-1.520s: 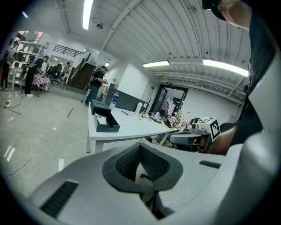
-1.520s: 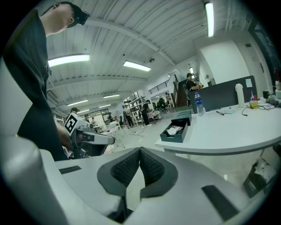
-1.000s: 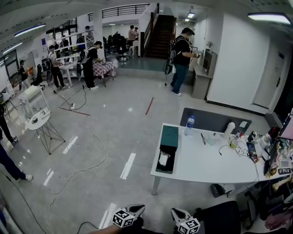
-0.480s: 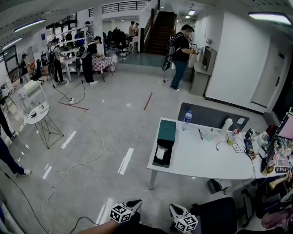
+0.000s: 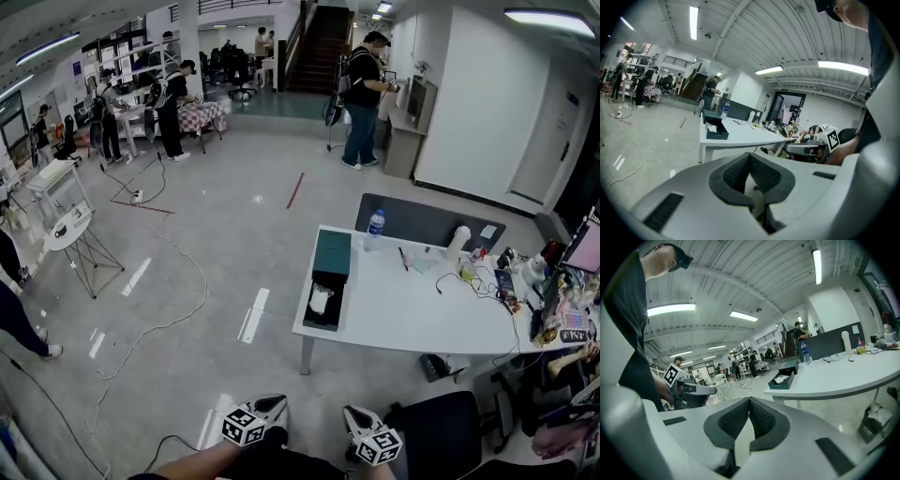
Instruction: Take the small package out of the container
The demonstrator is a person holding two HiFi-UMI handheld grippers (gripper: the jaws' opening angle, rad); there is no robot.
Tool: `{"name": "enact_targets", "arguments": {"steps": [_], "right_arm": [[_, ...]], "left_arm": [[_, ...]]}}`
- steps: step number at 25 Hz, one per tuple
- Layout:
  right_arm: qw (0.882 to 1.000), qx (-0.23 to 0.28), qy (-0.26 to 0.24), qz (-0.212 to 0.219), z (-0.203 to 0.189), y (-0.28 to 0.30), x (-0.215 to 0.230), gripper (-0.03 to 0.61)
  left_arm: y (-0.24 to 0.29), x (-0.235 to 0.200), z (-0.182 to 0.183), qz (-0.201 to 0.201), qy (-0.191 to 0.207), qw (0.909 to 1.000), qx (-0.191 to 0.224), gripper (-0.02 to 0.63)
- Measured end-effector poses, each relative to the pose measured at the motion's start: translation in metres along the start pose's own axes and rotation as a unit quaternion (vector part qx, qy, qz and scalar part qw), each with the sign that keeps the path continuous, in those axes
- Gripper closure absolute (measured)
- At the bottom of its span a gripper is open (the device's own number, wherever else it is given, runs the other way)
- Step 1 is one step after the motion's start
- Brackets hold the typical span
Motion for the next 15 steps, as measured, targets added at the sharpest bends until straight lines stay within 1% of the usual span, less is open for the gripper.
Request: {"name": "enact_targets", "arguments": {"steps": [8,15], "right_arm": [[1.000,-0.006,0.004,-0.004,0.008,0.014,0.018,0.552],[1.000,-0.010,-0.002,-0.011,0.027,0.037,0.035,0.552]], "left_arm": [[0.017,-0.013,0.011,0.001,-0.003,1.0000,-0.004,0.606],[0.042,-0.033,0.036,-0.012,0.003,0.9999,0.002,0.606]]}}
Point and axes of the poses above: the fingertips, and each gripper's own axes: y forward along the fingers, x to its right, z out of its top, the point moved 5 cm from there along -y, backward along the fingers, and after that the axes turned 8 degrees about z, right-handed, at the moved point
